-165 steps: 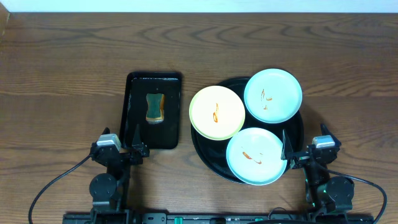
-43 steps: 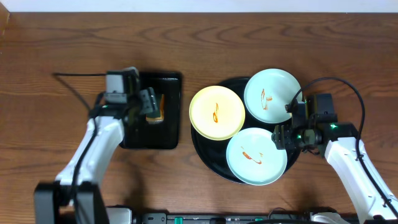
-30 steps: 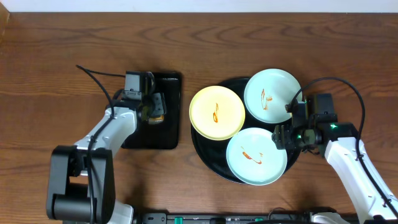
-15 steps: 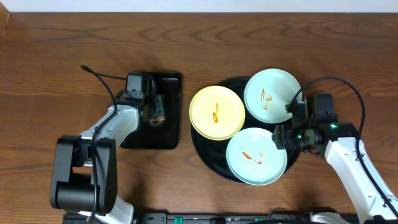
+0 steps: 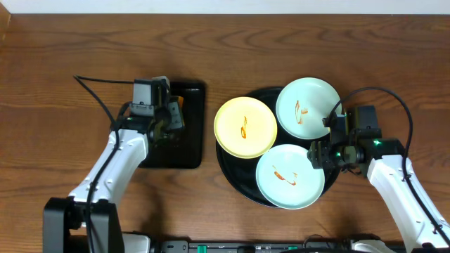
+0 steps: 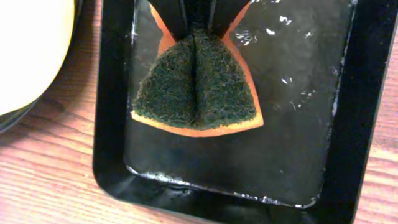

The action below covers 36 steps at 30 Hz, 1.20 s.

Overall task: Clean dirty plates on tray and stack at the side
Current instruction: 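Lift the sponge with the left gripper above the small tray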

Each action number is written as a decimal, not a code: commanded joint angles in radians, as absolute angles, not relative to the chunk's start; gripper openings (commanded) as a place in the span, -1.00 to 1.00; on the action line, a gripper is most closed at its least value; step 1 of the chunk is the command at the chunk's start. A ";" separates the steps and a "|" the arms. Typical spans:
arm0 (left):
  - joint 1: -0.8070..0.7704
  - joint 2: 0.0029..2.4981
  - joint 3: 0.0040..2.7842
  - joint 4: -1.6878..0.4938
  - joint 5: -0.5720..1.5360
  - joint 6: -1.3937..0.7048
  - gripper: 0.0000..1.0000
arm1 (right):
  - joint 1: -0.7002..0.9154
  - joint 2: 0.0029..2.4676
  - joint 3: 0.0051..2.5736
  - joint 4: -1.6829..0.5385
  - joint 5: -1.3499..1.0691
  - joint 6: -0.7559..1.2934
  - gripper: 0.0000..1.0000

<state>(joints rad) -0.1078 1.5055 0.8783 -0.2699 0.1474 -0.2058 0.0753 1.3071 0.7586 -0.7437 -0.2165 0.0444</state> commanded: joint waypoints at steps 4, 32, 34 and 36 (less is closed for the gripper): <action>-0.111 1.584 0.866 -0.284 0.146 -0.200 -0.85 | 0.082 1.308 0.780 -0.744 -0.214 0.047 0.37; -0.111 1.521 0.868 -0.290 0.147 -0.200 -0.85 | 0.082 1.308 0.780 -0.743 -0.214 0.047 0.43; -0.111 1.486 0.868 -0.290 0.147 -0.200 -0.85 | 0.082 1.308 0.780 -0.743 -0.214 0.047 0.43; -0.111 1.454 0.868 -0.290 0.146 -0.199 -0.85 | 0.082 1.308 0.780 -0.740 -0.214 0.047 0.43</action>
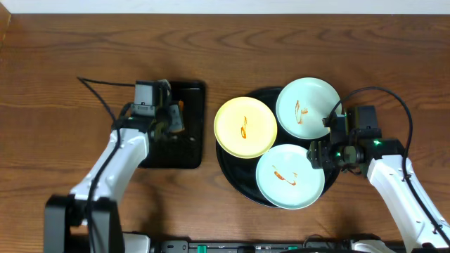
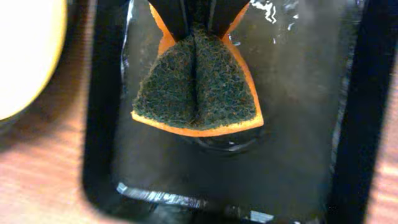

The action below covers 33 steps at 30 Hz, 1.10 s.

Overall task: Clean dirty plates on tray and stack at the side
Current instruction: 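Lift the sponge with the left gripper above the small tray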

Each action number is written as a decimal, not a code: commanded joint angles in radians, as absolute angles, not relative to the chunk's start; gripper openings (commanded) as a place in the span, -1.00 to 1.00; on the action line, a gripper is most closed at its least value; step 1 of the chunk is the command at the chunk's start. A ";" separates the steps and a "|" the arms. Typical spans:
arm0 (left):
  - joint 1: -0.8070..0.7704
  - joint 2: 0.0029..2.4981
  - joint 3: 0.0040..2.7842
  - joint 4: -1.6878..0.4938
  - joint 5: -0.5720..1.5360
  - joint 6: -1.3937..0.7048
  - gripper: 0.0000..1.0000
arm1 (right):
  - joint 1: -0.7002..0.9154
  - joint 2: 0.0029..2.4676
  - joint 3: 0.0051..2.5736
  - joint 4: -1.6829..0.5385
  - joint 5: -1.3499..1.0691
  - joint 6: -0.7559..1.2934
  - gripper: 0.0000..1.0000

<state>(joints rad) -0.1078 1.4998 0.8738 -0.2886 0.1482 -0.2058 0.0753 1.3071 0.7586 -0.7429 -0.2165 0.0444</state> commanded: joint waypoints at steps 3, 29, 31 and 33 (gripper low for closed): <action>-0.111 1.407 0.868 -0.290 0.146 -0.183 -0.85 | 0.082 1.308 0.780 -0.737 -0.214 0.047 0.44; -0.111 1.042 0.868 -0.186 0.146 -0.165 -0.85 | 0.082 1.309 0.703 -0.612 -0.215 0.044 0.03; -0.111 1.021 0.868 -0.178 0.146 -0.165 -0.85 | 0.082 1.309 0.688 -0.594 -0.215 0.044 0.00; -0.111 1.000 0.868 -0.174 0.146 -0.165 -0.85 | 0.082 1.309 0.671 -0.574 -0.215 0.044 -0.01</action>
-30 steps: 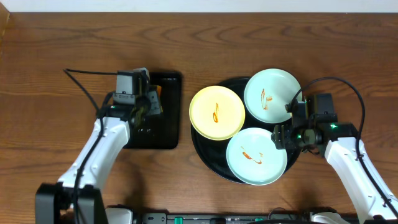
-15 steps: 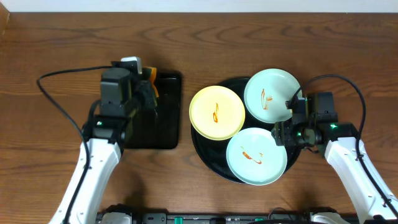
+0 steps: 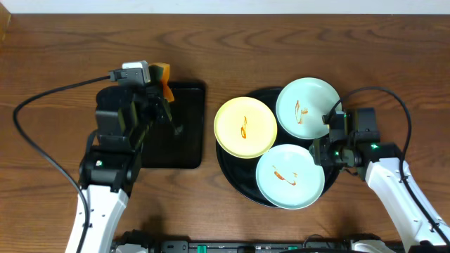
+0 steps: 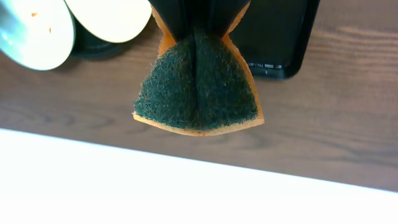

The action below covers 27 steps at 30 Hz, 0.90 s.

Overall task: Clean dirty plates on tray and stack at the side
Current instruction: 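Lift the sponge with the left gripper above the small tray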

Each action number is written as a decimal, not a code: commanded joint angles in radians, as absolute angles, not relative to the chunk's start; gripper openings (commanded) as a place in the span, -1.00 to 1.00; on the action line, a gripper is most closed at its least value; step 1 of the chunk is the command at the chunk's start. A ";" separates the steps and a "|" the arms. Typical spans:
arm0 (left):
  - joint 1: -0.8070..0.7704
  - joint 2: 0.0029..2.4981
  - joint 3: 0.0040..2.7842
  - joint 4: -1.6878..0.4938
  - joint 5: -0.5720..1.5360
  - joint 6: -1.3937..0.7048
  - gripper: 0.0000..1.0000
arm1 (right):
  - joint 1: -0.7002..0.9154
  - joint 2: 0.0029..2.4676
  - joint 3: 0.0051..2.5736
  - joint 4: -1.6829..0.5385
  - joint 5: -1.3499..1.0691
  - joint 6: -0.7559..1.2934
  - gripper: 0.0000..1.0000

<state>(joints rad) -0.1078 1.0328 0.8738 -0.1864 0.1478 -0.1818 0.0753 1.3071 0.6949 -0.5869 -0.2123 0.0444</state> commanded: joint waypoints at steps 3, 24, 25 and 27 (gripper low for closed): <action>-0.111 0.974 0.868 -0.173 0.146 -0.165 -0.85 | 0.082 1.309 0.639 -0.538 -0.215 0.044 -0.04; -0.111 0.954 0.868 -0.206 0.146 -0.166 -0.84 | 0.082 1.309 0.513 -0.457 -0.215 0.060 -0.49; -0.111 0.954 0.868 -0.212 0.146 -0.166 -0.85 | 0.082 1.309 0.507 -0.458 -0.215 0.059 -0.50; -0.111 0.954 0.868 -0.220 0.146 -0.166 -0.85 | 0.082 1.309 0.497 -0.460 -0.215 0.059 -0.52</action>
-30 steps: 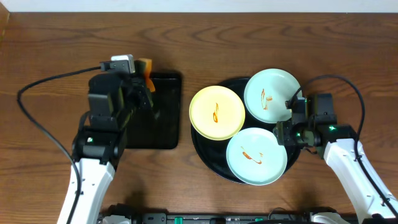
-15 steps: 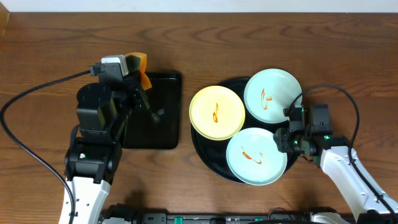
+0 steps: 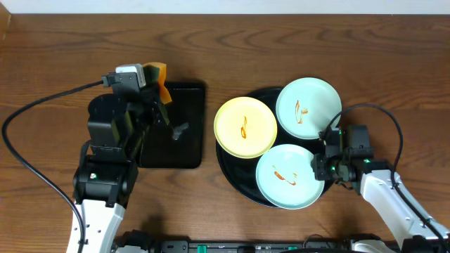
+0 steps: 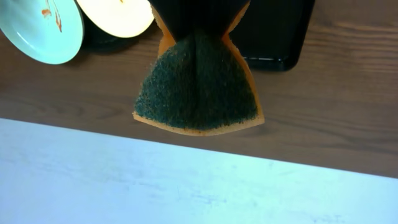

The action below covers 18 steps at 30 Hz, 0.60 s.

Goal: Clean dirty plates on tray and stack at the side

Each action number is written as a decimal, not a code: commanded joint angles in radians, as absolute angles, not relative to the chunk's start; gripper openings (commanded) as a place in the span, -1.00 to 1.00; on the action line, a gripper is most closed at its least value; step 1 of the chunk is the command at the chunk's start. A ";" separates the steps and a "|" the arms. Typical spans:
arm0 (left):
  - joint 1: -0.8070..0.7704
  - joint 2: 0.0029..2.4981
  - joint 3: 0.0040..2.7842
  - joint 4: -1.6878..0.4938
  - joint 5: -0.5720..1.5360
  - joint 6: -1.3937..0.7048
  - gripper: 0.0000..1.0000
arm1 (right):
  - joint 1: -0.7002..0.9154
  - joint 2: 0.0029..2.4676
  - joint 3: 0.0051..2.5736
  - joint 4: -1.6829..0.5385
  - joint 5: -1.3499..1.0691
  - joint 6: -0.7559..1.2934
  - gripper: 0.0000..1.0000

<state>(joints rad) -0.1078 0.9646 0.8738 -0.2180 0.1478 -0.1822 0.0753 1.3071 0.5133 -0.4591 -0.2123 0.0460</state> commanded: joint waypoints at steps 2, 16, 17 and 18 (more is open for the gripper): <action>-0.111 0.954 0.868 -0.224 0.146 -0.166 -0.85 | 0.082 1.309 0.494 -0.461 -0.215 0.059 -0.53; -0.111 0.960 0.868 -0.249 0.146 -0.166 -0.84 | 0.082 1.309 0.494 -0.463 -0.215 0.059 -0.98; -0.111 0.960 0.868 -0.252 0.146 -0.166 -0.84 | 0.082 1.309 0.494 -0.463 -0.215 0.059 -0.98; -0.111 0.960 0.868 -0.254 0.146 -0.166 -0.84 | 0.082 1.309 0.494 -0.463 -0.215 0.059 -0.98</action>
